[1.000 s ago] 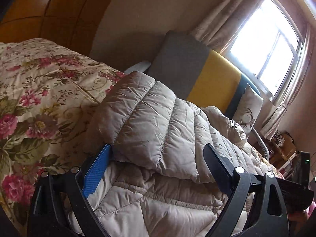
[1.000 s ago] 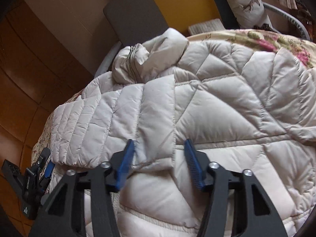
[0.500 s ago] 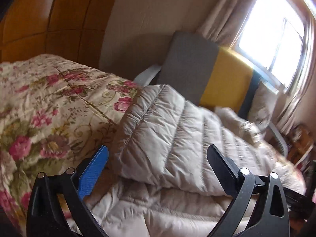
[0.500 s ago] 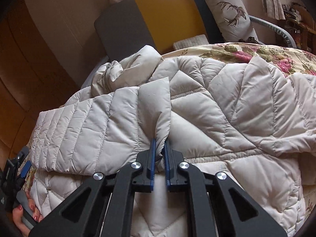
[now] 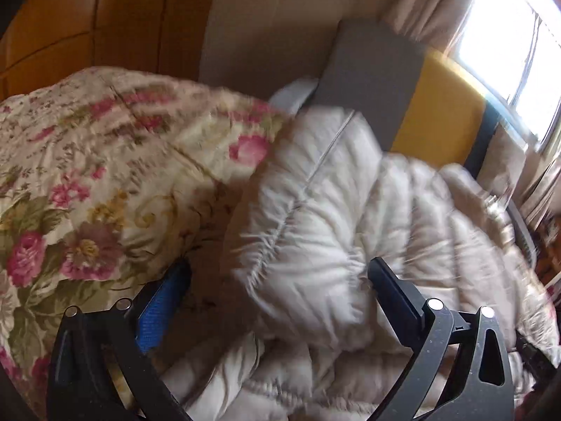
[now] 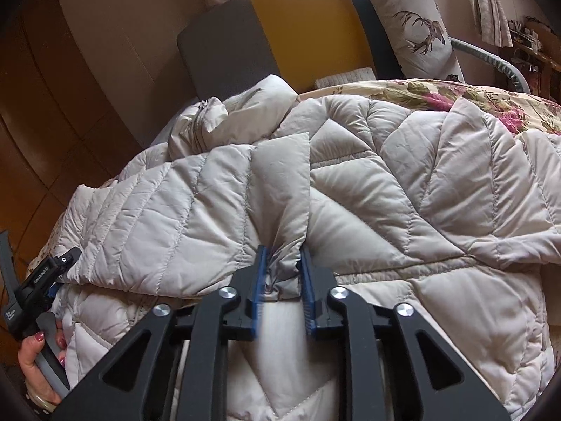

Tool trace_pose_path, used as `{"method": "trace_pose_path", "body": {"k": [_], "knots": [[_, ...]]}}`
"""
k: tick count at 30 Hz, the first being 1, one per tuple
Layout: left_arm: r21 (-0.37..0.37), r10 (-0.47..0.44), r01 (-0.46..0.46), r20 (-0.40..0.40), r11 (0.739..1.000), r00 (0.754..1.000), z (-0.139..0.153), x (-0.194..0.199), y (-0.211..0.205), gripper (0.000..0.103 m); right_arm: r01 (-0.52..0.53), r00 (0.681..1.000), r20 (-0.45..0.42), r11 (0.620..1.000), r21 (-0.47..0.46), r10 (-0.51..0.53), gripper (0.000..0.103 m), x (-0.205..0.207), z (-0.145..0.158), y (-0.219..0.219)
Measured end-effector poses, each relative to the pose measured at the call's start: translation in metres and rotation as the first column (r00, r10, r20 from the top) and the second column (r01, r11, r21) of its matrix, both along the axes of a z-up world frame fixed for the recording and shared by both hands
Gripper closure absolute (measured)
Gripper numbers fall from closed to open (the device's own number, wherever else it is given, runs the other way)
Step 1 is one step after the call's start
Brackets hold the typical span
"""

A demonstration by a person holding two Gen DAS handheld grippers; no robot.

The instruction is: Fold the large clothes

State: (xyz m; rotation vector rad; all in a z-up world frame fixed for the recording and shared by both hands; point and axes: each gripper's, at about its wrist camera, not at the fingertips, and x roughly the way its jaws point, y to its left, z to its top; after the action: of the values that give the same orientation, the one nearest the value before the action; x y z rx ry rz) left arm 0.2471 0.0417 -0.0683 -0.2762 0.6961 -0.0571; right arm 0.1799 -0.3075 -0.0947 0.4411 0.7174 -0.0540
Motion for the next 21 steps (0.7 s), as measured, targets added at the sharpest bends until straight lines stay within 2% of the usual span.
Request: {"method": "trace_pose_path", "body": {"k": [1,2,4,5,9,13,15,17,19,21], "knots": [[-0.026,-0.015,0.017,0.081,1.0,0.997,0.011,-0.016,0.002,0.004,0.004,1.0,0.028,1.0,0.006,-0.004,0.041,-0.007,0.005,-0.001],[-0.031,-0.034,0.038,0.138,0.999,0.99,0.018,-0.029,0.002,0.004,0.021,0.998,0.058,1.0,0.005,-0.021,0.026,-0.015,0.011,-0.001],[-0.01,-0.094,0.098,0.223,0.995,0.97,0.028,-0.051,-0.004,0.004,0.042,0.994,0.098,0.999,0.015,-0.043,0.025,-0.031,0.022,-0.004],[0.0,-0.132,0.136,0.232,0.991,0.964,0.031,-0.056,-0.008,0.004,0.044,0.994,0.095,0.998,0.037,-0.048,0.025,-0.036,0.025,-0.008],[0.038,-0.274,0.271,0.143,0.962,0.951,0.023,-0.063,-0.03,0.004,0.118,0.99,0.057,0.975,0.186,-0.131,0.021,-0.065,0.029,-0.044],[0.047,-0.321,0.319,0.052,0.947,0.946,0.009,-0.058,-0.041,0.004,0.254,0.963,0.007,0.922,0.291,-0.268,0.018,-0.108,0.025,-0.104],[0.023,-0.314,0.313,0.04,0.949,0.949,0.004,-0.053,-0.035,0.004,0.332,0.939,-0.018,0.893,0.305,-0.343,0.018,-0.133,0.021,-0.135],[0.0,-0.31,0.311,0.043,0.951,0.95,0.001,-0.054,-0.029,0.004,0.422,0.902,-0.051,0.851,0.313,-0.429,0.018,-0.161,0.015,-0.167],[-0.008,-0.307,0.308,0.043,0.951,0.951,0.0,-0.055,-0.027,0.004,0.506,0.856,-0.082,0.794,0.336,-0.511,0.019,-0.189,0.006,-0.197],[-0.006,-0.307,0.307,0.038,0.952,0.951,-0.001,-0.053,-0.027,0.004,0.57,0.809,-0.1,0.731,0.376,-0.579,0.027,-0.213,-0.003,-0.227]]}}
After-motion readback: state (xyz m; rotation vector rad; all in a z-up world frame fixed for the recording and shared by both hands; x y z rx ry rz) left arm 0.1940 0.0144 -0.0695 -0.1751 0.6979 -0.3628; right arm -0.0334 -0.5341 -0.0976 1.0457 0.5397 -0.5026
